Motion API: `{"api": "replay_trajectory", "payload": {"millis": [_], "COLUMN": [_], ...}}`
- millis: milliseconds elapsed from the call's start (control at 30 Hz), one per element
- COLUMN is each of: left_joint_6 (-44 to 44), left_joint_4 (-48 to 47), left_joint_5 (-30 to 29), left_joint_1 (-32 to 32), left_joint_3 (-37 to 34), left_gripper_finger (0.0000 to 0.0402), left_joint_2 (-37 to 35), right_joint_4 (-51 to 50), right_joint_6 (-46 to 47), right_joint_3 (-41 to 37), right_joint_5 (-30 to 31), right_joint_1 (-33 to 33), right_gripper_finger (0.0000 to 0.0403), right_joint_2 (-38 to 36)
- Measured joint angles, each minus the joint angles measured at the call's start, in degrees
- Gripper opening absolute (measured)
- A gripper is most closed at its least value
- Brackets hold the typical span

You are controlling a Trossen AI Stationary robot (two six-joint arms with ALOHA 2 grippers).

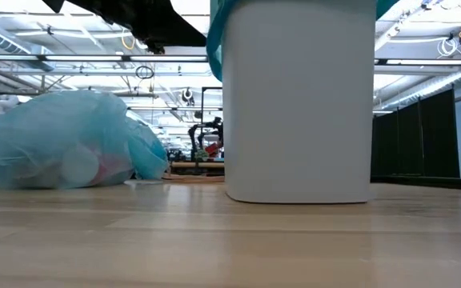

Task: Place trash/remove bag and relplace
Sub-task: Insert the plastic bag in the white trash bin

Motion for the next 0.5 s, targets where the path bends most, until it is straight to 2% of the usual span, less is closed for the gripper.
{"api": "replay_trajectory", "payload": {"millis": [400,500], "left_joint_6": [0.0,0.0], "left_joint_4": [0.9,1.5], "left_joint_5": [0.0,0.0], "left_joint_1": [0.0,0.0], "left_joint_3": [0.0,0.0], "left_gripper_finger": [0.0000,0.0000], "left_joint_2": [0.0,0.0], "right_joint_4": [-0.2,-0.2], "right_joint_6": [2.7,3.0], "right_joint_3": [0.0,0.0], "right_joint_5": [0.6,3.2], "right_joint_1": [0.1,0.5], "right_gripper_finger": [0.0000,0.0000], "right_joint_2": [-9.7,-13.2]}}
